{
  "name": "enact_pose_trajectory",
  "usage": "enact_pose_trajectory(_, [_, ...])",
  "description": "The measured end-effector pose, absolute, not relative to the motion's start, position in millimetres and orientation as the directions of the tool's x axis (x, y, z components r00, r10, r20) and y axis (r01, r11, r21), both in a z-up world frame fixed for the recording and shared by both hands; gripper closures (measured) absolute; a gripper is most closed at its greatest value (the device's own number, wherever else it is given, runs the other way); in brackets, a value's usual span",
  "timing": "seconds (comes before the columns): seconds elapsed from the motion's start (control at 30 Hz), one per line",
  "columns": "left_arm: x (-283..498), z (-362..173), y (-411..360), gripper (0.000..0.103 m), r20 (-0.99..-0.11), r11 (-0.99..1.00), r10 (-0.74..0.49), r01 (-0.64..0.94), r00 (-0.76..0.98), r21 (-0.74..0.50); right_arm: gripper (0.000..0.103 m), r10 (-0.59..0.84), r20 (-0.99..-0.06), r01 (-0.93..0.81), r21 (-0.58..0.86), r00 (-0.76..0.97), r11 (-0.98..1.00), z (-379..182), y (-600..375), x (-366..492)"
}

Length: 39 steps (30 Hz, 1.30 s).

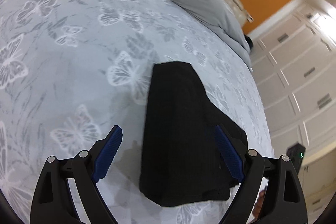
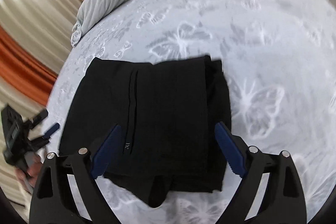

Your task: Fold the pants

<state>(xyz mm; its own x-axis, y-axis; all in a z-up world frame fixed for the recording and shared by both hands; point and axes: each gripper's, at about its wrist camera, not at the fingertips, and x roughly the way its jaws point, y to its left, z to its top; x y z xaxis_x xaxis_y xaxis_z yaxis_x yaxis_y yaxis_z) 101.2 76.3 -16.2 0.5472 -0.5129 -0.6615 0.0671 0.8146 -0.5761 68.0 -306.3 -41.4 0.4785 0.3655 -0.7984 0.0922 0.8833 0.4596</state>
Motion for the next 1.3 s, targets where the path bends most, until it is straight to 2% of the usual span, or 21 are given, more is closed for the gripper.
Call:
enact_pose_trajectory(0.07, [96,-13,66,0.017,-0.646,0.805,-0.556,0.144,0.522,-0.576,0.017,0.374,-0.796,0.087,0.465,0.476,0.881,-43,-307,61])
enact_pose_trajectory(0.1, [92,-13,60,0.017,-0.643,0.802,-0.572,0.182,0.509,-0.569,0.024,0.352,-0.805,0.094,0.445,0.478,0.890,-44,-308,59])
enact_pose_trajectory(0.13, [89,-16,50,0.016,-0.653,0.811,-0.571,0.222,0.497,-0.541,0.033,0.345,-0.810,0.102,0.440,0.474,0.892,-49,-310,62])
enact_pose_trajectory(0.17, [87,-23,43,0.016,-0.685,0.839,-0.538,0.235,0.491,-0.490,0.055,0.355,-0.812,0.111,0.450,0.464,0.886,-56,-309,65])
enact_pose_trajectory(0.2, [89,-31,37,0.016,-0.727,0.872,-0.489,0.230,0.483,-0.433,0.070,0.354,-0.820,0.121,0.448,0.449,0.886,-61,-307,68])
enact_pose_trajectory(0.3, [102,-76,40,0.017,-0.871,0.963,-0.269,0.146,0.411,-0.228,0.070,0.441,-0.777,0.037,0.509,0.449,0.860,-50,-286,68])
enact_pose_trajectory(0.37, [107,-90,62,0.018,-0.885,0.967,-0.254,0.086,0.390,-0.240,0.070,0.556,-0.696,-0.121,0.570,0.454,0.813,-25,-262,61])
enact_pose_trajectory(0.43, [103,-81,75,0.019,-0.877,0.975,-0.219,0.073,0.428,-0.208,0.040,0.489,-0.723,-0.169,0.472,0.487,0.865,-10,-248,50])
enact_pose_trajectory(0.47, [99,-76,83,0.019,-0.866,0.981,-0.190,0.060,0.462,-0.183,0.019,0.395,-0.769,-0.123,0.389,0.503,0.913,-13,-251,43])
enact_pose_trajectory(0.6, [92,-61,109,0.019,-0.823,0.967,-0.231,0.026,0.519,-0.255,0.025,0.333,-0.856,-0.004,0.361,0.396,0.933,-43,-271,26])
enact_pose_trajectory(0.8, [96,-47,124,0.018,-0.793,0.932,-0.295,-0.021,0.534,-0.361,0.038,0.349,-0.892,-0.110,0.332,0.288,0.937,-71,-236,19])
enact_pose_trajectory(0.83, [99,-45,121,0.018,-0.790,0.927,-0.309,-0.017,0.529,-0.374,0.045,0.290,-0.905,-0.129,0.262,0.310,0.956,-75,-227,19])
enact_pose_trajectory(0.9, [102,-44,114,0.018,-0.790,0.928,-0.310,-0.010,0.528,-0.372,0.072,0.276,-0.901,-0.137,0.244,0.334,0.960,-70,-226,22])
enact_pose_trajectory(1.0, [100,-38,105,0.018,-0.781,0.925,-0.314,-0.011,0.540,-0.379,0.084,0.250,-0.811,-0.173,0.186,0.528,0.967,-6,-228,15])
enact_pose_trajectory(1.07, [101,-36,98,0.017,-0.769,0.917,-0.335,-0.001,0.545,-0.400,0.084,0.179,-0.753,-0.182,0.080,0.633,0.980,26,-228,4])
enact_pose_trajectory(1.13, [102,-41,83,0.016,-0.784,0.927,-0.325,0.013,0.530,-0.376,0.085,0.147,-0.792,-0.160,0.063,0.593,0.985,10,-245,10])
enact_pose_trajectory(1.17, [104,-47,76,0.016,-0.799,0.934,-0.315,0.021,0.512,-0.356,0.078,0.112,-0.853,-0.100,0.071,0.509,0.992,-19,-262,18])
enact_pose_trajectory(1.2, [105,-52,70,0.016,-0.814,0.941,-0.302,0.021,0.495,-0.337,0.064,0.094,-0.920,-0.036,0.087,0.381,0.996,-53,-275,24])
enact_pose_trajectory(1.23, [109,-59,65,0.016,-0.831,0.946,-0.292,0.016,0.473,-0.323,0.061,0.095,-0.954,-0.006,0.098,0.286,0.995,-78,-284,23])
enact_pose_trajectory(1.27, [111,-63,62,0.016,-0.838,0.944,-0.298,0.013,0.456,-0.329,0.055,0.084,-0.940,-0.022,0.081,0.329,0.996,-69,-282,20])
enact_pose_trajectory(1.3, [114,-65,62,0.016,-0.840,0.937,-0.315,0.003,0.442,-0.349,0.042,0.062,-0.931,-0.053,0.046,0.359,0.998,-54,-277,17])
